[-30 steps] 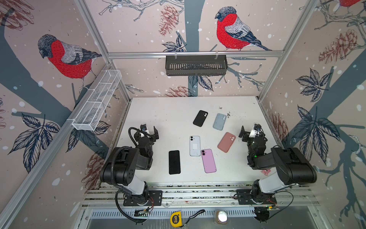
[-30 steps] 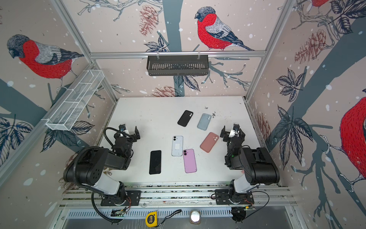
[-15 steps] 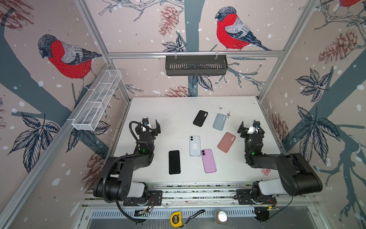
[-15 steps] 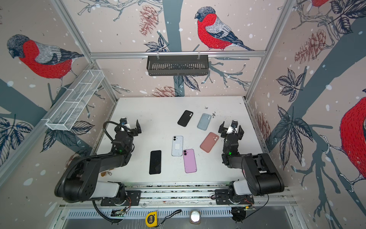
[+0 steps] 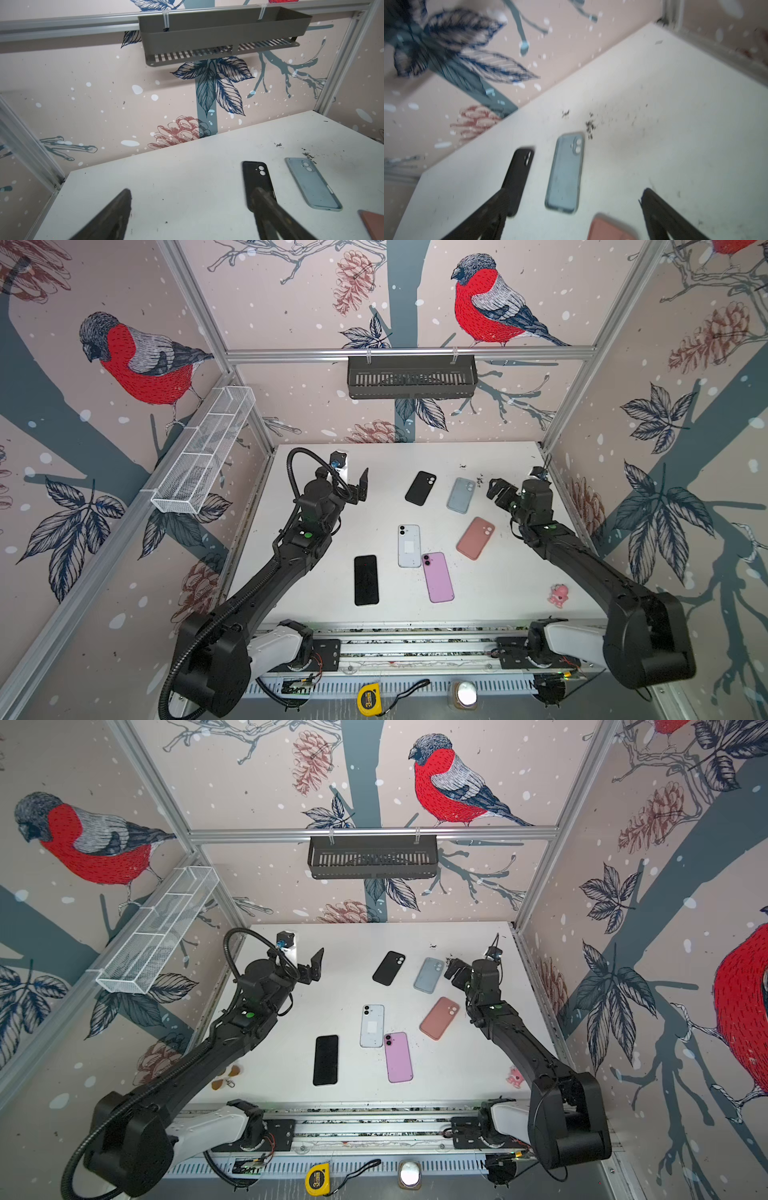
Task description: Put the phone into the phone case
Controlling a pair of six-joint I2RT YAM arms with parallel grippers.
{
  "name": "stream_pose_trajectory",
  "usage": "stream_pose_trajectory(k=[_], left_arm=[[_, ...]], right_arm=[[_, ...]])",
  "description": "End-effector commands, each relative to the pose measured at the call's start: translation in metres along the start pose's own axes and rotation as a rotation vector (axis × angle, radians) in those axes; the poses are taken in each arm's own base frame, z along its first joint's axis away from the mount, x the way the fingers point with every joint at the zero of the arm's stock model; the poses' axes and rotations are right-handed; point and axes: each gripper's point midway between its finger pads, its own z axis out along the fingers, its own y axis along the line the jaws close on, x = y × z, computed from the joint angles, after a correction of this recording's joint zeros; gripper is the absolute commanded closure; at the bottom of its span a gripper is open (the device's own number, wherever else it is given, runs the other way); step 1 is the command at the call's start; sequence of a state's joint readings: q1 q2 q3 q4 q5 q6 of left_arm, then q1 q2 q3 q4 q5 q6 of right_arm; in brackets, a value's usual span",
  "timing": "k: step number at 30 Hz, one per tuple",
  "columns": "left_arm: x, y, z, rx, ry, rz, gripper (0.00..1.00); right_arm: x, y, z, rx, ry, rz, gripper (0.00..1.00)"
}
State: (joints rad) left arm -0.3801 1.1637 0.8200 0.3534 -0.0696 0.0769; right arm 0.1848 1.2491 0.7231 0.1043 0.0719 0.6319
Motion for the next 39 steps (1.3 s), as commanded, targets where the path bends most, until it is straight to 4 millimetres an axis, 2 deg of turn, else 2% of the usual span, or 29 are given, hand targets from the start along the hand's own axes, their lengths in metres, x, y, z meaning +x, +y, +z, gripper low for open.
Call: stream_pose_trajectory(k=[1, 3, 4, 5, 6, 8, 13, 15, 18, 26, 30, 33, 39], left_arm=[[0.014, -0.023, 0.002, 0.132, 0.148, 0.041, 0.18], [0.011, -0.022, 0.005, 0.128, 0.189, 0.034, 0.21], [0.019, -0.019, 0.006, 0.111, 0.221, 0.03, 0.2], [0.026, -0.018, 0.006, 0.104, 0.245, 0.034, 0.08], [0.015, -0.016, 0.007, 0.092, 0.23, 0.04, 0.02], [0.015, -0.009, 0.008, 0.051, 0.249, 0.052, 0.02], [0.012, -0.003, 0.005, 0.017, 0.238, 0.058, 0.02], [0.013, -0.004, 0.004, 0.025, 0.236, 0.057, 0.02], [0.011, -0.004, 0.004, 0.027, 0.234, 0.054, 0.02], [0.008, -0.006, 0.003, 0.039, 0.23, 0.046, 0.02], [0.008, -0.005, 0.001, 0.035, 0.229, 0.048, 0.02], [0.008, -0.004, 0.001, 0.029, 0.228, 0.05, 0.03], [0.008, -0.004, 0.001, 0.03, 0.228, 0.051, 0.02]], right_arm=[[0.076, -0.023, -0.007, 0.106, 0.301, 0.002, 0.03], [0.093, -0.023, -0.01, 0.104, 0.356, -0.021, 0.05], [0.104, -0.02, -0.011, 0.094, 0.388, -0.05, 0.05], [0.113, -0.021, -0.011, 0.114, 0.414, -0.073, 0.05], [0.12, -0.023, -0.012, 0.137, 0.432, -0.091, 0.05], [0.133, -0.033, -0.009, 0.199, 0.465, -0.115, 0.07], [0.155, -0.052, -0.001, 0.273, 0.526, -0.108, 0.25], [0.158, -0.059, 0.0, 0.304, 0.529, -0.106, 0.33], [0.16, -0.061, 0.002, 0.31, 0.529, -0.115, 0.38], [0.171, -0.06, 0.01, 0.289, 0.601, -0.197, 0.8], [0.182, -0.048, 0.016, 0.227, 0.665, -0.285, 0.95], [0.192, -0.035, 0.016, 0.206, 0.679, -0.38, 0.96], [0.216, 0.003, 0.017, 0.172, 0.668, -0.583, 0.96]])
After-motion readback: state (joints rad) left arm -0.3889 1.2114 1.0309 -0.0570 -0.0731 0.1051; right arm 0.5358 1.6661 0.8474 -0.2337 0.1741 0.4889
